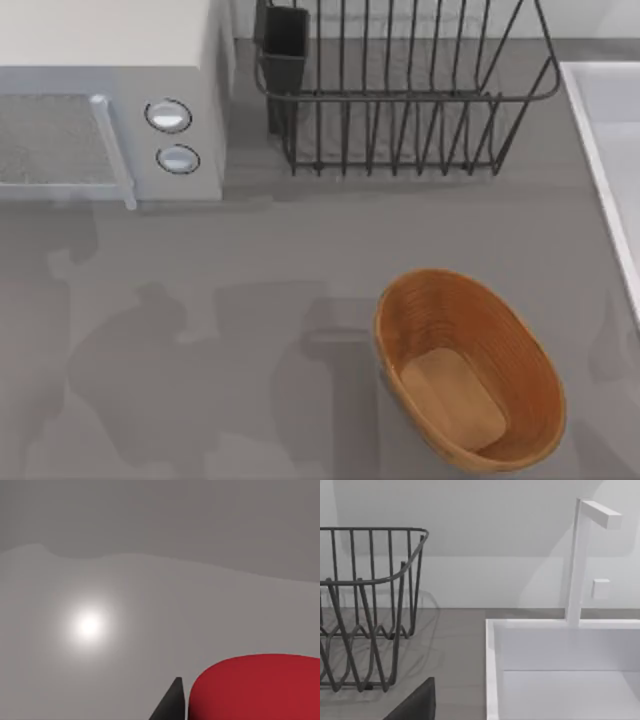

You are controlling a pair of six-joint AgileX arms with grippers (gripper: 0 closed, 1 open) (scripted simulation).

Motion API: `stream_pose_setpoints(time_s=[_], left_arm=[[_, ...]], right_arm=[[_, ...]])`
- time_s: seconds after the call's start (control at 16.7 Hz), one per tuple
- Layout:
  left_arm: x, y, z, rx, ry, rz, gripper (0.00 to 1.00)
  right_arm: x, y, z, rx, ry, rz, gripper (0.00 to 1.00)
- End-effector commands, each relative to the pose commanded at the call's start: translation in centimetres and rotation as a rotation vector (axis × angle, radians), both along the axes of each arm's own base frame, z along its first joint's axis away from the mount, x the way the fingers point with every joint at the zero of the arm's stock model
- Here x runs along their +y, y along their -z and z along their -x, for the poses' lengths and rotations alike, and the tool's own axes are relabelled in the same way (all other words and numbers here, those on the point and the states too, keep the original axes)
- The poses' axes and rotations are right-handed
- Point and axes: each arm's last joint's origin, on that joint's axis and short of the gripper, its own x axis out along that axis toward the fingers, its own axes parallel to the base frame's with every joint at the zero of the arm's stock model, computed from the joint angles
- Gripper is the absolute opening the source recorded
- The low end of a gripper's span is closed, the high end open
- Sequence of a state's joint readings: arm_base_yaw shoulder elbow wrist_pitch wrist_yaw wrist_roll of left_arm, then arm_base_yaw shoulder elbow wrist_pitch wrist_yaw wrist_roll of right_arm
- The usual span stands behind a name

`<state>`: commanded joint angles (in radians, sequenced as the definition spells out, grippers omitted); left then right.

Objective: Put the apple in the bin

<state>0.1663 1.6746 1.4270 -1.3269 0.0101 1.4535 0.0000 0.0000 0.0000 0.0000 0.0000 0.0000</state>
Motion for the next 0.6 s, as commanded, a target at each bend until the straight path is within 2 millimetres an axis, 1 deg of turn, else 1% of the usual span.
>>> stream_pose_setpoints(time_s=[0.12, 0.18, 0.24, 0.3, 0.36, 0.42, 0.54, 0.6], left_arm=[[-1.0, 0.6, -0.6, 0.031, 0.001, 0.014, 0.0], [-1.9, 1.0, -1.1, 0.053, 0.001, 0.024, 0.0], [-3.2, 1.6, -1.8, 0.08, 0.002, 0.033, 0.0], [-4.9, 2.2, -2.5, 0.109, 0.006, 0.041, 0.0], [-7.1, 2.8, -3.3, 0.139, 0.013, 0.046, 0.0], [-9.7, 3.5, -4.0, 0.17, 0.026, 0.047, 0.0], [-15.8, 4.7, -4.7, 0.214, 0.063, 0.041, 0.0], [-19.2, 5.1, -4.6, 0.224, 0.086, 0.037, 0.0]], right_arm=[[0.0, 0.0, 0.0, 0.0, 0.0, 0.0, 1.0], [0.0, 0.0, 0.0, 0.0, 0.0, 0.0, 1.0], [0.0, 0.0, 0.0, 0.0, 0.0, 0.0, 1.0], [0.0, 0.0, 0.0, 0.0, 0.0, 0.0, 1.0], [0.0, 0.0, 0.0, 0.0, 0.0, 0.0, 1.0], [0.0, 0.0, 0.0, 0.0, 0.0, 0.0, 1.0], [0.0, 0.0, 0.0, 0.0, 0.0, 0.0, 1.0], [0.0, 0.0, 0.0, 0.0, 0.0, 0.0, 1.0]])
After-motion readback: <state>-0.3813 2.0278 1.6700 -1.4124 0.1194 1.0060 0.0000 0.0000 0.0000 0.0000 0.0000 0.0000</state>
